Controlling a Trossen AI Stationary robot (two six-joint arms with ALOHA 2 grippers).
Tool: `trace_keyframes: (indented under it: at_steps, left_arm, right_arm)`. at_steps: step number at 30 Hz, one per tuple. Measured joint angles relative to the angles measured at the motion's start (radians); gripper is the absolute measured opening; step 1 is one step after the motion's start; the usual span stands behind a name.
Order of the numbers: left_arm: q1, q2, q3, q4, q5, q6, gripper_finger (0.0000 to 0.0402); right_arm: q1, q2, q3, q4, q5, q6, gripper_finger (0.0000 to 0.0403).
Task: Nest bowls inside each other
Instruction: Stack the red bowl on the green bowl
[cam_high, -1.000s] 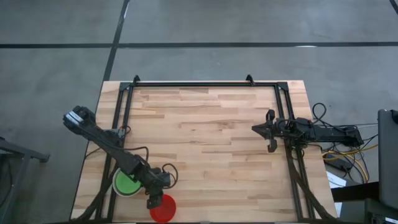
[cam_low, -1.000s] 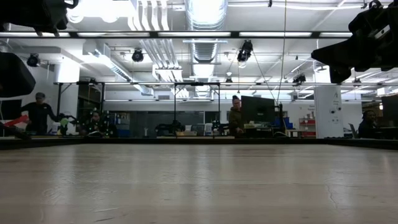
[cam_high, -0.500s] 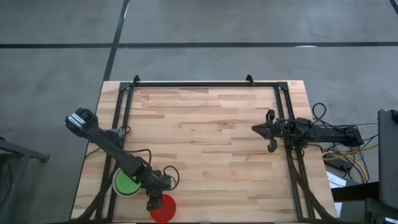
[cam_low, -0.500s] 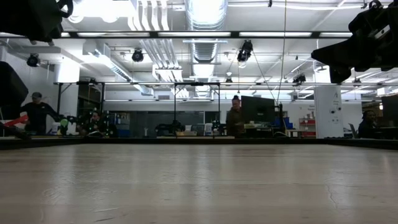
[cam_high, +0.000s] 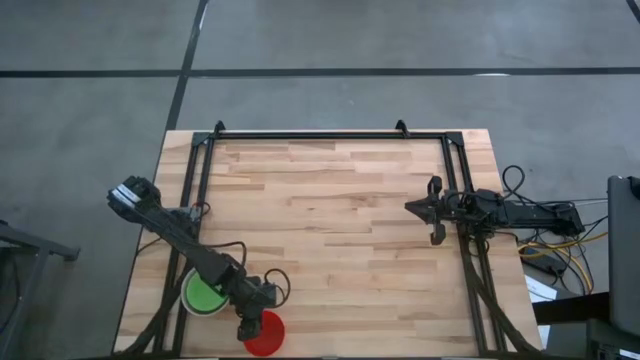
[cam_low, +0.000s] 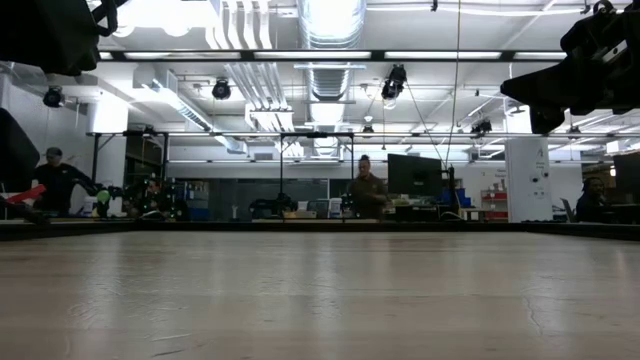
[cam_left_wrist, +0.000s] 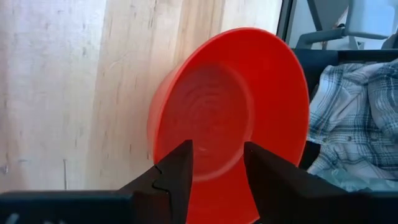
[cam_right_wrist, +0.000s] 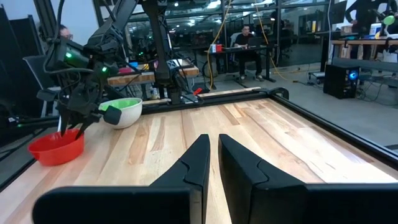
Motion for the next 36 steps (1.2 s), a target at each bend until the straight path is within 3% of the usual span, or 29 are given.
trace_keyframes:
  at_steps: [13, 24, 36]
  left_arm:
    - [0.001, -0.028, 0.000, -0.025, 0.025, -0.006, 0.0147]
    - [0.006, -0.105, 0.000, -0.104, -0.041, 0.075, 0.0147]
    - [0.049, -0.114, -0.001, -0.215, -0.088, -0.066, 0.0147]
  right_arm:
    - [0.000, 0.000, 0.000, 0.000, 0.000, -0.001, 0.0034]
    - [0.000, 0.000, 0.000, 0.000, 0.000, 0.000, 0.0034]
    - [0.000, 0.000, 0.000, 0.000, 0.000, -0.001, 0.0034]
